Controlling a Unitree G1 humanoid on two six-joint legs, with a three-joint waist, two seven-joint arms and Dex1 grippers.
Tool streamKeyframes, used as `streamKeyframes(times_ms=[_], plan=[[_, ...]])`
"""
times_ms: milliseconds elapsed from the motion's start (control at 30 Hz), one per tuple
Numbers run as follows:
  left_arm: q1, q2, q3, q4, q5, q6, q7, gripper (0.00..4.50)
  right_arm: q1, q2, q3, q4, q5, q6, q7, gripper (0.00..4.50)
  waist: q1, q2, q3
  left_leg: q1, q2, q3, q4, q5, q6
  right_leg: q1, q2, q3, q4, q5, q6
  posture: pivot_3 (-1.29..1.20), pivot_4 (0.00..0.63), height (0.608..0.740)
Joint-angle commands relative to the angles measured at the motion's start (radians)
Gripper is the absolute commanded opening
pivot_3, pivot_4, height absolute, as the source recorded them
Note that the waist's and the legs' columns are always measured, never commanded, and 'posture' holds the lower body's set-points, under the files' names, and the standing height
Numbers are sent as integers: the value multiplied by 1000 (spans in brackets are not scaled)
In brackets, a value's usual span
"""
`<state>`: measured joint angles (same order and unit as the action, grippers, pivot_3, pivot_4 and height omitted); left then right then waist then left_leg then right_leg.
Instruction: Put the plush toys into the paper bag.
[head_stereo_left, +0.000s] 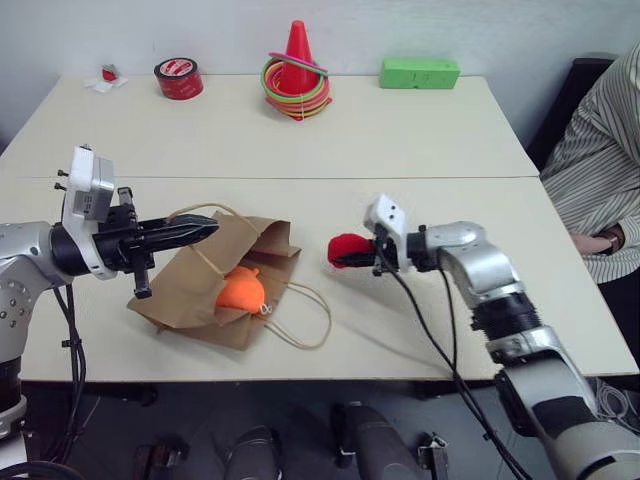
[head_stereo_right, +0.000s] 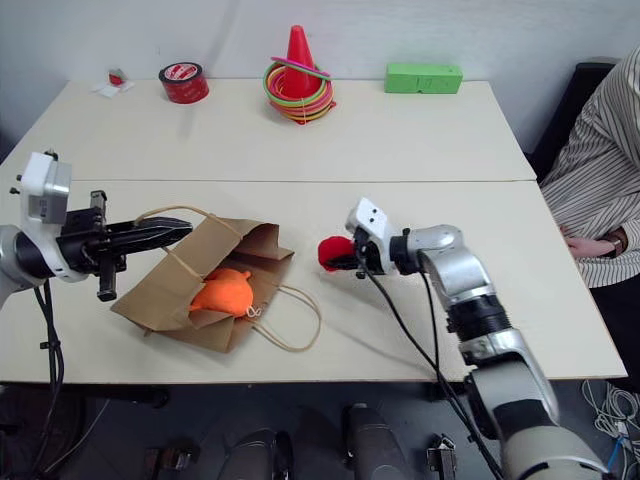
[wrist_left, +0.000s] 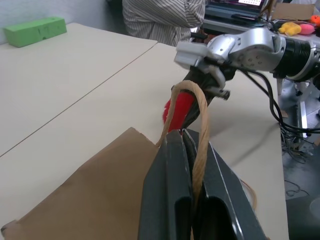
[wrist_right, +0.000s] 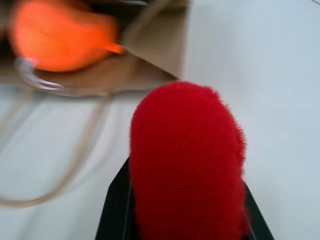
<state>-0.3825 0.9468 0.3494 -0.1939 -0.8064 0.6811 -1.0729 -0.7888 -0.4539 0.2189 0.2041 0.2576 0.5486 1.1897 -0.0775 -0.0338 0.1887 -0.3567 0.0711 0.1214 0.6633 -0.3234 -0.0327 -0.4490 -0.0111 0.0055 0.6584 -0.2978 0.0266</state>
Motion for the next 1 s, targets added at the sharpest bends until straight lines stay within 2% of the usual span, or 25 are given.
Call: streamKeyframes(times_ms=[33, 233, 367, 433, 567, 667, 800, 1000], plan=[[-32, 5, 6, -26, -25, 2, -8, 0, 14, 27, 39, -180, 66, 133, -3, 465, -8, 0, 0, 0, 0, 0, 0, 0, 0, 0, 0, 0, 0, 0, 0, 0, 150, 740], [-53, -7, -19, -47, -53, 27, -12, 0, -25, 289, 121, -131, 23, 198, -212, 465, -14, 0, 0, 2, 2, 0, -1, 1, -4, -1, 3, 0, 4, -1, -2, 0, 150, 740], [-57, -14, -19, -61, -84, 50, -15, 0, -69, 453, 108, 60, -29, 106, -366, 465, -7, -1, -1, -1, 1, 0, 0, 1, -3, -4, 1, 0, 4, -1, -2, 0, 150, 740], [-50, -11, -21, -69, -90, 57, -19, 0, -88, 483, 109, 116, -43, 76, -384, 465, -5, -2, -1, -2, 0, 0, 1, 1, -2, -4, 0, 0, 3, -1, -1, 0, 150, 740], [-36, -9, -19, -80, -99, 71, -28, 0, -142, 576, 15, 267, -18, 28, -484, 465, -7, -2, -1, -3, 0, 0, 1, 0, -1, -4, 0, 0, 2, 0, -1, 0, 150, 740], [-30, -12, -18, -85, -103, 77, -31, 0, -187, 597, 16, 368, -46, -13, -485, 465, -9, -2, -1, -3, 0, 0, 1, 0, -1, -4, 0, 0, 2, 0, -1, 0, 150, 740], [-25, -6, -6, -91, -107, 87, -32, 0, -242, 660, -137, 471, 68, 26, -511, 465, -14, -2, -1, -3, 1, 1, 0, 1, -2, -5, 1, 0, 3, 0, -1, 0, 150, 740], [3, 19, 43, -87, -115, 99, -30, 0, -251, 649, -230, 491, 166, 96, -433, 465, -12, -2, -1, -4, 1, 0, 0, 0, -1, -5, 0, 0, 2, 0, -1, 0, 150, 740]])
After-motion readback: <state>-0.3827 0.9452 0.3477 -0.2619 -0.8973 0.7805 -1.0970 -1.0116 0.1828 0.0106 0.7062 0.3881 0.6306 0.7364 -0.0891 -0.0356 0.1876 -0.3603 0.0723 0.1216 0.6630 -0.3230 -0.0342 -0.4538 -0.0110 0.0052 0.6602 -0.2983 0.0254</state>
